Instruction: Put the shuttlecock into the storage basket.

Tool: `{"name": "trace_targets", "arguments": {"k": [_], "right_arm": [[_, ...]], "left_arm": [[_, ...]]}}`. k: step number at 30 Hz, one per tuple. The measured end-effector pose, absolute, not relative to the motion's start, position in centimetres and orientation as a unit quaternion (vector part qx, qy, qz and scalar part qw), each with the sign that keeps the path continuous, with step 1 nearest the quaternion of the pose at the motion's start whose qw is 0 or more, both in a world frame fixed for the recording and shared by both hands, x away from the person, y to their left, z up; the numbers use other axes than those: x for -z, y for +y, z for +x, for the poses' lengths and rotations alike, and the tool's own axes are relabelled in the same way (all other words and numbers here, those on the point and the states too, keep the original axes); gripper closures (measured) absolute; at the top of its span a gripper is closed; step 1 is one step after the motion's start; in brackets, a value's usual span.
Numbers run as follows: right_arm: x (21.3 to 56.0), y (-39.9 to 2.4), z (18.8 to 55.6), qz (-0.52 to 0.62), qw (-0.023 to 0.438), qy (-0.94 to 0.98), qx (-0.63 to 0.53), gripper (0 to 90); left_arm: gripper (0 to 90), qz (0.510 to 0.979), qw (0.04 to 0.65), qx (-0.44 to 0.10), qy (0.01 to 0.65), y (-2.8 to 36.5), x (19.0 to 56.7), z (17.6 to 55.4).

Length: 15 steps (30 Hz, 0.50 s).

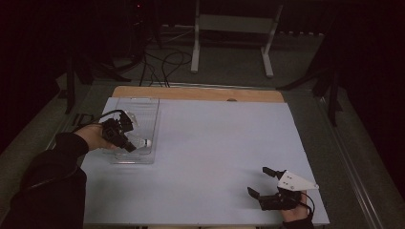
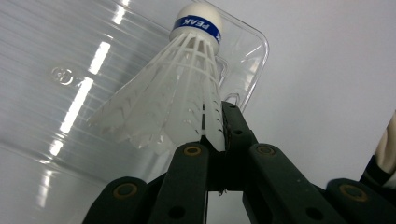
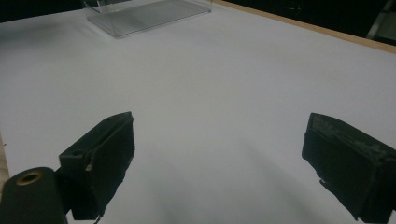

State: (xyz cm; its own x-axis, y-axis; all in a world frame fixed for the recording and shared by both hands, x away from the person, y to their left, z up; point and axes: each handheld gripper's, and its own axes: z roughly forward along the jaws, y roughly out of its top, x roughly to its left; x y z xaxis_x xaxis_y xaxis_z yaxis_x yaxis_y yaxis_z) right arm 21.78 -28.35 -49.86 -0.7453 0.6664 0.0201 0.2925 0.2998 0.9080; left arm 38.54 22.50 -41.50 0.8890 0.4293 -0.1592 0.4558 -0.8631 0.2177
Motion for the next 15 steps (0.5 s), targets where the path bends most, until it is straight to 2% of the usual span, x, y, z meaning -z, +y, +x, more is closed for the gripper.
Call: {"name": "trace_targets", "arguments": {"k": [15], "right_arm": [[49.9,-28.3,21.8,0.306,0.184,0.787,-0.504,9.6]], "left_arm": [[88.5,0.959,0.129,0.059,0.247,22.4,42.7,39.0]]}}
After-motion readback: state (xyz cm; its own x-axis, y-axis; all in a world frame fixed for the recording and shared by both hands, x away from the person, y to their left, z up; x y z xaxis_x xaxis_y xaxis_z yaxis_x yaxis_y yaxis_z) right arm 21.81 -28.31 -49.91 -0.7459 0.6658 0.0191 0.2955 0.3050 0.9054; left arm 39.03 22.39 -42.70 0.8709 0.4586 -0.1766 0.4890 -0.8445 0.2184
